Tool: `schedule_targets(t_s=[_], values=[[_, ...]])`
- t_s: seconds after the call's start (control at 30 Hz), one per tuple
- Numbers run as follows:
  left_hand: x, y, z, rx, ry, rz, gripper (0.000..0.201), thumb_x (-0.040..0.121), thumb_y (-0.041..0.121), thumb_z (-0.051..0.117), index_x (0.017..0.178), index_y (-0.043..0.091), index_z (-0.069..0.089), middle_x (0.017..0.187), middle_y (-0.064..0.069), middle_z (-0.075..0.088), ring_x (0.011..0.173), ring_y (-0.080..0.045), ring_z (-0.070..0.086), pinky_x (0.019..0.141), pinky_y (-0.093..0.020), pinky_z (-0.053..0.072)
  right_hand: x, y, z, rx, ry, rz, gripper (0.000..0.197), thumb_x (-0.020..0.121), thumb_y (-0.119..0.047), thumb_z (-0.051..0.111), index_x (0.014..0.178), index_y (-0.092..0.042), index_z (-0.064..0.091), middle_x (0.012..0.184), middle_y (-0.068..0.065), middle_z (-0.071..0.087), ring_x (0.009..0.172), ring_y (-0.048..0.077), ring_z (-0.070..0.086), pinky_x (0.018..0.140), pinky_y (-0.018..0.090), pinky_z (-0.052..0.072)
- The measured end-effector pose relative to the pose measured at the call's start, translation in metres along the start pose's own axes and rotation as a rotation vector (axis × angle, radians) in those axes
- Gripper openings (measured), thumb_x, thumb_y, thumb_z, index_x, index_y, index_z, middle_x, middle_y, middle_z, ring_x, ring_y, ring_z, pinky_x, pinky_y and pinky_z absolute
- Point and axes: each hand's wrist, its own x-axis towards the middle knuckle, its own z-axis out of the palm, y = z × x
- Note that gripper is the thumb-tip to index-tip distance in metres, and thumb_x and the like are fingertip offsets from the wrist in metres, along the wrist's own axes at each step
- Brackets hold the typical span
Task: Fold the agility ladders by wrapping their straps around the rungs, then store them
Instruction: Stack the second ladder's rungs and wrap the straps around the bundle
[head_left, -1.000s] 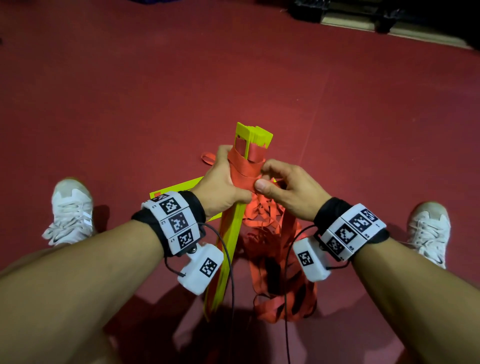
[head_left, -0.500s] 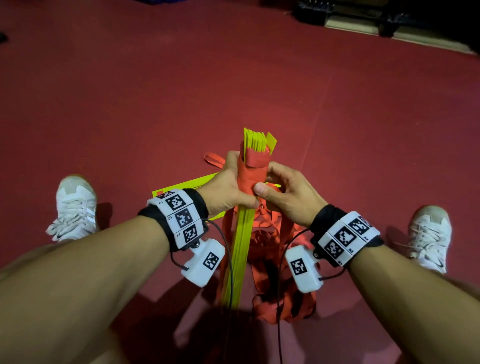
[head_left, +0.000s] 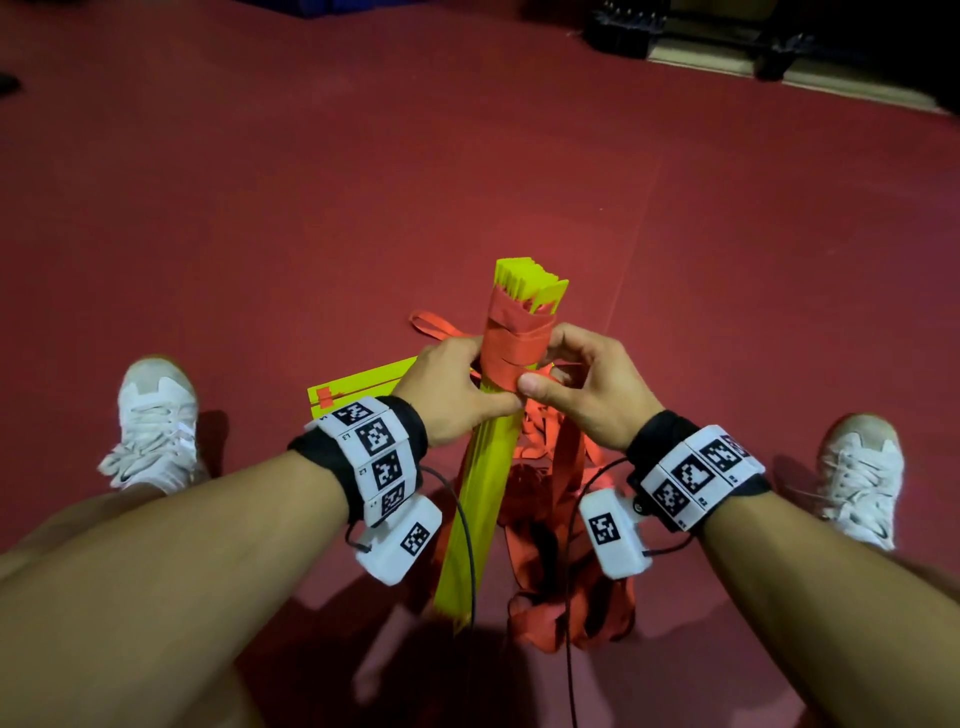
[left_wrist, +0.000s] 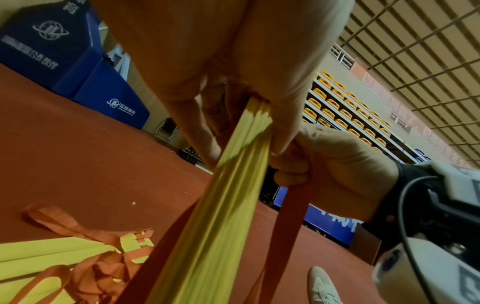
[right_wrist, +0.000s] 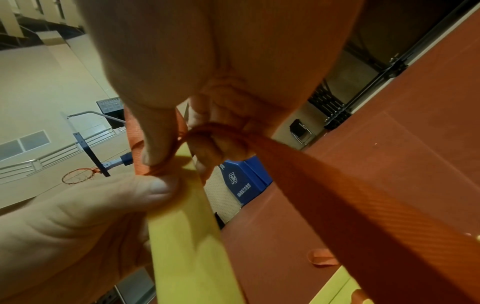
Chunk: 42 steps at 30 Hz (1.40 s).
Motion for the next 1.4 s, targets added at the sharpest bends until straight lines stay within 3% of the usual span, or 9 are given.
schedule_targets(t_s=[0.13,0.27,0.4,0.47,0.57,0.83,1.0,1.2,1.4], values=[[0.001,0.001,0.003,0.034,-0.045,0.024,0.04,0.084,0.029,0.076,0.121,0.022,0.06,0.112,0.0,0.07,0.102,-0.022,0.063,0.085,-0.033,0.049,0.001,0.002,-0.002,-0.066,-0.026,-0.007,0.031,0.082,-0.025,0.071,0.1,-0.003,0.059,0.097,0.018,0.065,0.07,0.019,0.049,0.07,0.047,0.05],[0.003,0.002,0.0,0.05,-0.083,-0.014,0.053,0.085,0.028,0.075,0.131,0.018,0.051,0.123,-0.004,0.065,0.114,-0.026,0.06,0.091,-0.035,0.046,0.002,0.003,0.002,-0.148,-0.008,-0.03,0.034,0.082,-0.039,0.067,0.1,-0.013,0.057,0.094,0.013,0.067,0.078,0.034,0.062,0.076,0.06,0.05],[0.001,0.016,-0.013,-0.001,-0.105,-0.024,0.066,0.072,0.044,0.068,0.133,0.024,0.053,0.126,0.002,0.063,0.115,-0.022,0.06,0.1,-0.042,0.047,0.004,-0.013,-0.003,-0.208,-0.001,-0.096,0.024,0.085,-0.041,0.064,0.096,-0.021,0.055,0.085,0.012,0.064,0.067,0.032,0.056,0.066,0.058,0.048],[0.0,0.025,-0.02,-0.026,-0.095,-0.01,0.069,0.068,0.045,0.066,0.133,0.025,0.053,0.125,0.002,0.064,0.114,-0.021,0.061,0.1,-0.043,0.049,0.004,-0.027,-0.011,-0.255,-0.002,-0.123,0.02,0.087,-0.04,0.064,0.091,-0.022,0.056,0.078,0.01,0.062,0.065,0.028,0.053,0.063,0.049,0.048],[-0.003,0.038,-0.028,0.001,-0.083,-0.025,0.071,0.066,0.047,0.065,0.132,0.024,0.053,0.124,-0.001,0.064,0.114,-0.024,0.061,0.099,-0.045,0.049,0.003,-0.045,-0.022,-0.412,-0.029,-0.143,0.018,0.093,-0.031,0.064,0.081,-0.021,0.056,0.063,-0.006,0.053,0.056,0.012,0.047,0.057,0.033,0.035],[-0.026,0.071,-0.049,0.072,-0.036,-0.043,0.066,0.062,0.048,0.064,0.122,0.022,0.057,0.116,-0.005,0.064,0.107,-0.028,0.063,0.088,-0.048,0.055,-0.015,-0.096,-0.036,-0.529,-0.079,-0.225,0.024,0.094,-0.025,0.063,0.071,-0.02,0.056,0.059,0.0,0.053,0.055,0.011,0.045,0.054,0.024,0.031],[-0.047,0.101,-0.059,0.028,0.002,-0.028,0.063,0.063,0.046,0.068,0.122,0.026,0.059,0.116,-0.003,0.067,0.11,-0.026,0.063,0.092,-0.049,0.054,-0.028,-0.11,-0.044,-0.466,0.016,-0.275,0.024,0.094,-0.022,0.063,0.072,-0.026,0.055,0.06,-0.002,0.056,0.059,0.016,0.049,0.059,0.034,0.037],[-0.053,0.134,-0.068,-0.054,-0.002,0.0,0.057,0.066,0.038,0.075,0.119,0.023,0.063,0.112,-0.005,0.07,0.105,-0.026,0.067,0.09,-0.052,0.057,-0.034,-0.128,-0.06,-0.391,0.071,-0.321,0.025,0.093,-0.026,0.062,0.07,-0.024,0.053,0.059,-0.007,0.049,0.056,0.008,0.039,0.057,0.027,0.032],[-0.043,0.155,-0.083,-0.127,-0.02,0.032,0.039,0.079,0.021,0.08,0.114,0.015,0.065,0.106,-0.012,0.073,0.098,-0.03,0.072,0.085,-0.054,0.059,-0.028,-0.149,-0.069,-0.326,0.131,-0.304,0.025,0.086,-0.034,0.056,0.069,-0.015,0.056,0.065,0.009,0.058,0.059,0.015,0.046,0.061,0.036,0.038]])
